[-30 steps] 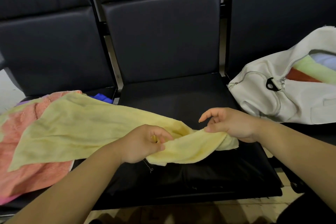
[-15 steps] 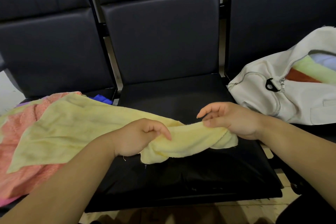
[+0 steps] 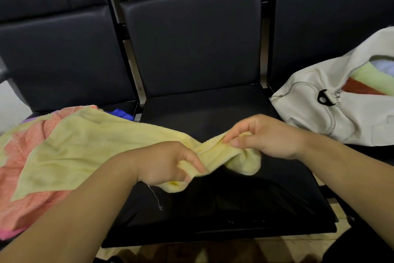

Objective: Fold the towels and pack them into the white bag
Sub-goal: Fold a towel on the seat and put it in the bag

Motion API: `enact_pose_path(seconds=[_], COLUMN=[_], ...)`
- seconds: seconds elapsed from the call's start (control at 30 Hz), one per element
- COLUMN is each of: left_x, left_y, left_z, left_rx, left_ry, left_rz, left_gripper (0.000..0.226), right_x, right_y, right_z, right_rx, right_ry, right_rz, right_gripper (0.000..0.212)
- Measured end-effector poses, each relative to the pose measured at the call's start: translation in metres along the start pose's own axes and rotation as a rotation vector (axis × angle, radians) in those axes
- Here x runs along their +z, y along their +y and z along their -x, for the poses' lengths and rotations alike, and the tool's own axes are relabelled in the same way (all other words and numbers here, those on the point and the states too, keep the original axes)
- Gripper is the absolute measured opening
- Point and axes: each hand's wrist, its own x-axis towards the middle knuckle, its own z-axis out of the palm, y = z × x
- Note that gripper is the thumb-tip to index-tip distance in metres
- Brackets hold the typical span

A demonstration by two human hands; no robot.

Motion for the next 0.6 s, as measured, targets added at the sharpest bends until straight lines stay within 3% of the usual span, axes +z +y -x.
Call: enact_pose_path(seconds=[0.07,0.13,0.2,0.27,0.33,0.4,0.5,0.6], left_x=[-0.003,-0.009,-0.013,-0.016,-0.015,-0.013,-0.010,-0.009], left_y=[-0.001,-0.003,-0.004,-0.007,-0.006,0.000,0.005,0.003], left_z=[-0.002,-0.004,-0.003,-0.001,0.000,0.001,0.001,0.003], left_rx=[-0.009,0.007,-0.024,-0.041,0.004,0.090,0.131,0.028], left_ry=[0.118,0.258,0.377,0.423,0.381,0.282,0.131,0.011], left_rz=[0.036,0.152,0.305,0.436,0.529,0.476,0.359,0.062], left_gripper=[0.025,0.021,0.026,0.031,0.031,0.025,0.024,0.026], right_x=[0.012,0.020,0.022,0.022,0.024,0.024,0.013,0.002], right_y=[-0.004,-0.006,-0.009,-0.010,-0.007,-0.007,-0.012,-0.018], right_z=[-0.001,-0.005,-0.007,-0.008,-0.011,-0.014,-0.015,-0.010], right_rx=[-0.047,-0.111,-0.126,-0.071,0.020,0.079,0.039,0.017], right_ry=[-0.002,-0.019,-0.096,-0.191,-0.257,-0.226,-0.091,-0.052], right_rz=[-0.215,-0.273,-0.175,0.133,0.462,0.539,0.478,0.170], right_gripper=[0.009,0.009,0.019,0.021,0.020,0.019,0.015,0.013])
